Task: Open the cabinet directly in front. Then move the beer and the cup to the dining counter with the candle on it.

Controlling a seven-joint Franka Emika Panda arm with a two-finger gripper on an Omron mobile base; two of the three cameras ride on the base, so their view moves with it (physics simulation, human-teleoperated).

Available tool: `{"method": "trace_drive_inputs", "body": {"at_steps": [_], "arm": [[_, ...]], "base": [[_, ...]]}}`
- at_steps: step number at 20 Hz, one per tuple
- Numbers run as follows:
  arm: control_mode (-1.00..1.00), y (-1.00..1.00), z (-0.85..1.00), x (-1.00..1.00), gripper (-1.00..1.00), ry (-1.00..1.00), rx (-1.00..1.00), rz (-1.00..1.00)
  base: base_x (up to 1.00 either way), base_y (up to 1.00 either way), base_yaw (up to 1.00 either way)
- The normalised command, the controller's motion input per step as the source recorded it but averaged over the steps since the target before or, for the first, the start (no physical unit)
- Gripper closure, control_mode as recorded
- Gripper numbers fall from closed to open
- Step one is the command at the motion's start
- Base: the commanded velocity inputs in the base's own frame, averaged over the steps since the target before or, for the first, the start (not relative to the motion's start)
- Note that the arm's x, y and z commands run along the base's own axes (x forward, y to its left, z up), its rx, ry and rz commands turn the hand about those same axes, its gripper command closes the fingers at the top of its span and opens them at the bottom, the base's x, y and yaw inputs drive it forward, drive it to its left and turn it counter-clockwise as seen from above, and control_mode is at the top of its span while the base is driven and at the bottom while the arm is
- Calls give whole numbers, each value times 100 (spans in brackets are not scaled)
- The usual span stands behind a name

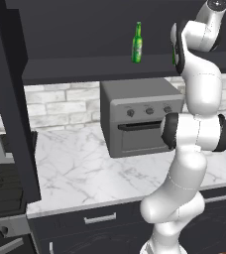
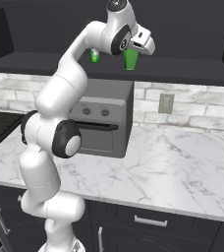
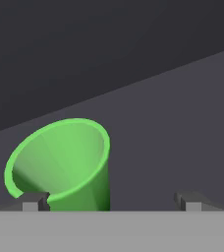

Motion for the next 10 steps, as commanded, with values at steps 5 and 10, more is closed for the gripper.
{"method": "trace_drive_inputs", "body": {"at_steps": [5, 10], "arm": [[-100, -4, 0, 11, -100, 0, 0, 0], [-100, -2, 12, -6, -100, -1, 4, 0]], "base": [[0, 0, 0], [0, 0, 0]]}}
